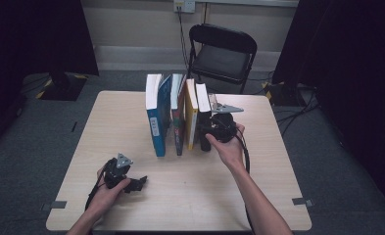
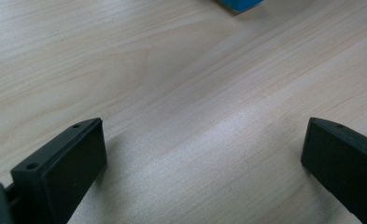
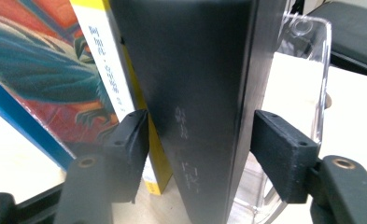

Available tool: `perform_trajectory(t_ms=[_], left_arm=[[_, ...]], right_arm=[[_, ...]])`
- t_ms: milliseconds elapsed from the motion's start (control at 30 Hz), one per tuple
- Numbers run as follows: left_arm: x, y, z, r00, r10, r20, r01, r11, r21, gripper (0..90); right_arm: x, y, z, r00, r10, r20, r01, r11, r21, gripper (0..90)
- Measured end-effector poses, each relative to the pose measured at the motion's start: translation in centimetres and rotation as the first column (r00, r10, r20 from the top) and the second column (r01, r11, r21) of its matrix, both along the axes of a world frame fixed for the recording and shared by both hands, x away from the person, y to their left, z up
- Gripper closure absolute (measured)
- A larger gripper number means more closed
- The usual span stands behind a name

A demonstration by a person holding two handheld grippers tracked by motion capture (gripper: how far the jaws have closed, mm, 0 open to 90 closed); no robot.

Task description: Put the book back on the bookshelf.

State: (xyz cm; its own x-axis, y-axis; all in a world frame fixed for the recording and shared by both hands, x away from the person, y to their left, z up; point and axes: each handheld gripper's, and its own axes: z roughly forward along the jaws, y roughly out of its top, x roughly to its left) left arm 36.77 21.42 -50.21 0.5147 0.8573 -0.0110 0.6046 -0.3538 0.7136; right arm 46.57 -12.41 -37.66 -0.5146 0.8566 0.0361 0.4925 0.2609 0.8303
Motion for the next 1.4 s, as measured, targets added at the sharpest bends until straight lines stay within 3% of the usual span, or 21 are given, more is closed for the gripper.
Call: perform_trajectory(t_ms=[233,367,767,1400], left_arm=[[0.0,0.0,0.0,1.0,0.0,0.001,0.0,1.0,-0.001,0.0],[0.0,0.0,0.0,1.0,0.001,0.0,-0.001,1.0,-0.002,0.0],[0.1,0.0,0.0,1.0,-0.005,-0.001,0.005,1.0,-0.001,0.0],[0.1,0.0,0.0,1.0,-0.006,-0.002,0.006,1.0,0.001,0.0]], right_arm=[[0.5,0.3,0.3,0.9996,-0.027,0.008,0.027,0.9996,-0.013,35.1],[0.9,0.8,0.6,0.9995,-0.029,0.01,0.03,0.9995,-0.012,40.5],[0.0,1.7,0.6,0.9945,-0.104,0.015,0.104,0.9945,-0.013,44.3],[-1.4,2.1,0.5,0.9916,-0.129,0.001,0.129,0.9916,0.009,43.1]])
